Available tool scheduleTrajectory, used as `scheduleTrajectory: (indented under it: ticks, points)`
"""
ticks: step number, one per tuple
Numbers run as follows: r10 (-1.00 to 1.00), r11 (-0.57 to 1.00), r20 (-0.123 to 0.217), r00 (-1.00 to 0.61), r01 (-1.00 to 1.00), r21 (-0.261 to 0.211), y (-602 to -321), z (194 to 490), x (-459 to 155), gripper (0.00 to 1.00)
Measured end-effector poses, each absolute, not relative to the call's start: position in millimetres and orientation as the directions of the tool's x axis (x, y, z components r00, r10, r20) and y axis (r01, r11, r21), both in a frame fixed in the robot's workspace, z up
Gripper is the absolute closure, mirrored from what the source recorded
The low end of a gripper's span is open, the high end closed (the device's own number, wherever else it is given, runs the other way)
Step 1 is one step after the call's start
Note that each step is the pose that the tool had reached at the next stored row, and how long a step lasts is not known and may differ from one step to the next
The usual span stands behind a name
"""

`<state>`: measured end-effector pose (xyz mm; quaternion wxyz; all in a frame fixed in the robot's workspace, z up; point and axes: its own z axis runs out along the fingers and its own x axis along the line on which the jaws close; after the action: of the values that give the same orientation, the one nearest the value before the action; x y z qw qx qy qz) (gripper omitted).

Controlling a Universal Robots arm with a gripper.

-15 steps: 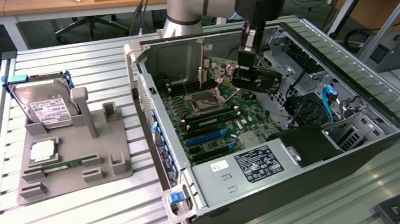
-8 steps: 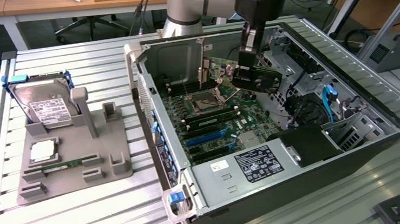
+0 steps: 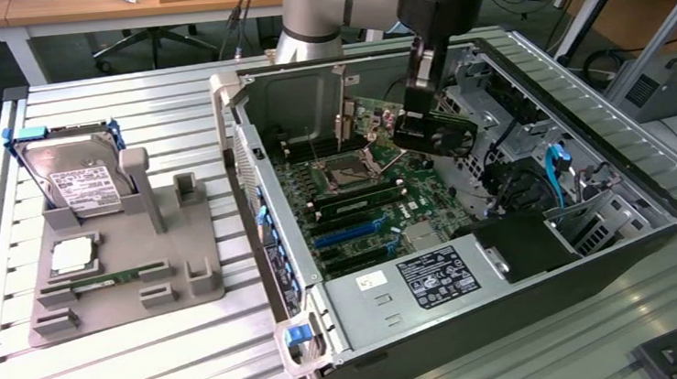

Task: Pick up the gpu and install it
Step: 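Insert the gpu into the slot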

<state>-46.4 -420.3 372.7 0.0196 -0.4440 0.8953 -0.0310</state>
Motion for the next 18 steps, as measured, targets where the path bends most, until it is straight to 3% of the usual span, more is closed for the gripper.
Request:
scheduleTrajectory:
  ticks: [18]
  points:
    - [-0.821, 0.569, -0.005, -0.571, -0.819, -0.075, -420.3, 372.5, -46.4, 0.73]
